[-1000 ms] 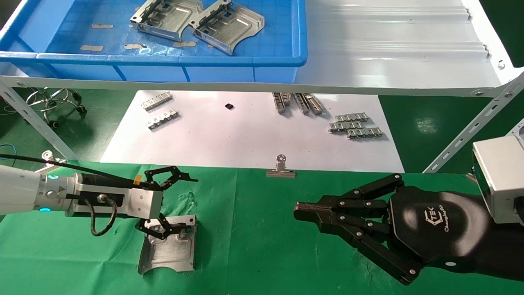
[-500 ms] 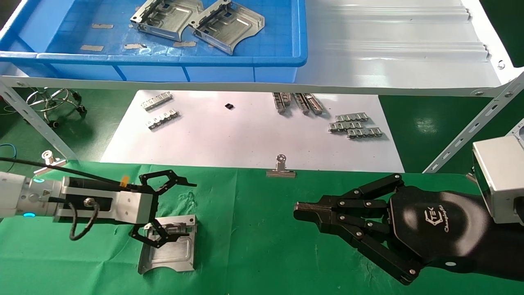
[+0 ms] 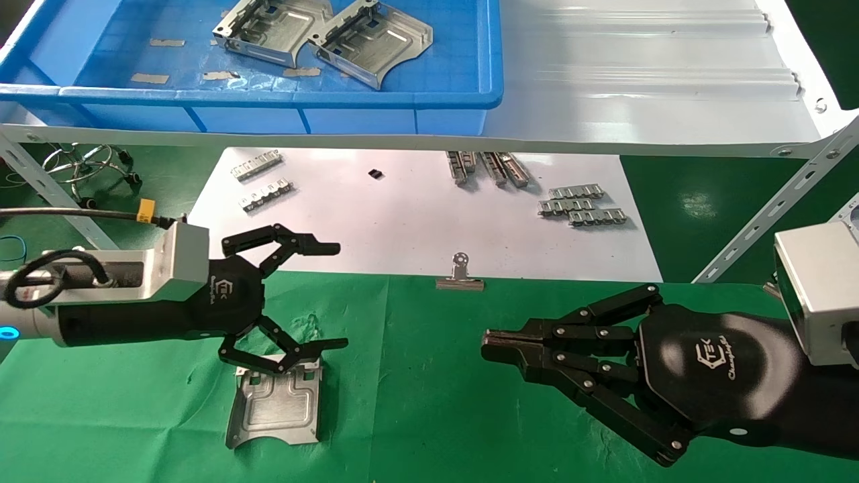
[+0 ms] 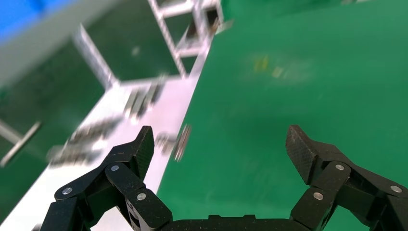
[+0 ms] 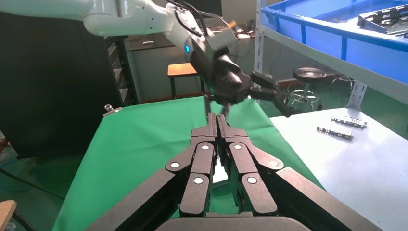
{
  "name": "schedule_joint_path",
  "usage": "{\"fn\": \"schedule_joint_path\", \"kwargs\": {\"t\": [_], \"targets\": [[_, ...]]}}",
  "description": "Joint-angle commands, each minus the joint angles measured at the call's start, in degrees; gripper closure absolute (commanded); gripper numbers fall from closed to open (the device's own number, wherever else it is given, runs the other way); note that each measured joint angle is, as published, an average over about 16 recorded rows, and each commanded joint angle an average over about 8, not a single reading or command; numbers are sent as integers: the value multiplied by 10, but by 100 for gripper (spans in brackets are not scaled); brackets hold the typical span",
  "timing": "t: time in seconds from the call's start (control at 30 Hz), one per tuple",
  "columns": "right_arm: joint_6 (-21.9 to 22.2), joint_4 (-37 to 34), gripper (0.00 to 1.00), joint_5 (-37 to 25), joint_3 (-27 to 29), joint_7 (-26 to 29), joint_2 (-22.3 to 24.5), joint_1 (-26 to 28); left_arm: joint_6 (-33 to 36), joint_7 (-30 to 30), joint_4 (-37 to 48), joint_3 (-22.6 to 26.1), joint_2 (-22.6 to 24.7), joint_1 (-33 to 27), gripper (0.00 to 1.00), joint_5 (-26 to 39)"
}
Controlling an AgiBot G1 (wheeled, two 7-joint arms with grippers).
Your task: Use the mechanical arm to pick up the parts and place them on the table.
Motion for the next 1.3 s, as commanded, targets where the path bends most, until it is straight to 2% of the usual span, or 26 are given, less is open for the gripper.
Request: {"fn": "schedule_joint_path", "kwargs": {"t": [0.03, 1.3], "targets": [[0, 0, 0, 0, 0, 0, 0, 0, 1, -27, -23, -5, -8, 8, 0, -12], [0, 0, 0, 0, 0, 0, 0, 0, -42, -319, -393, -235, -128, 215, 0, -51]]}}
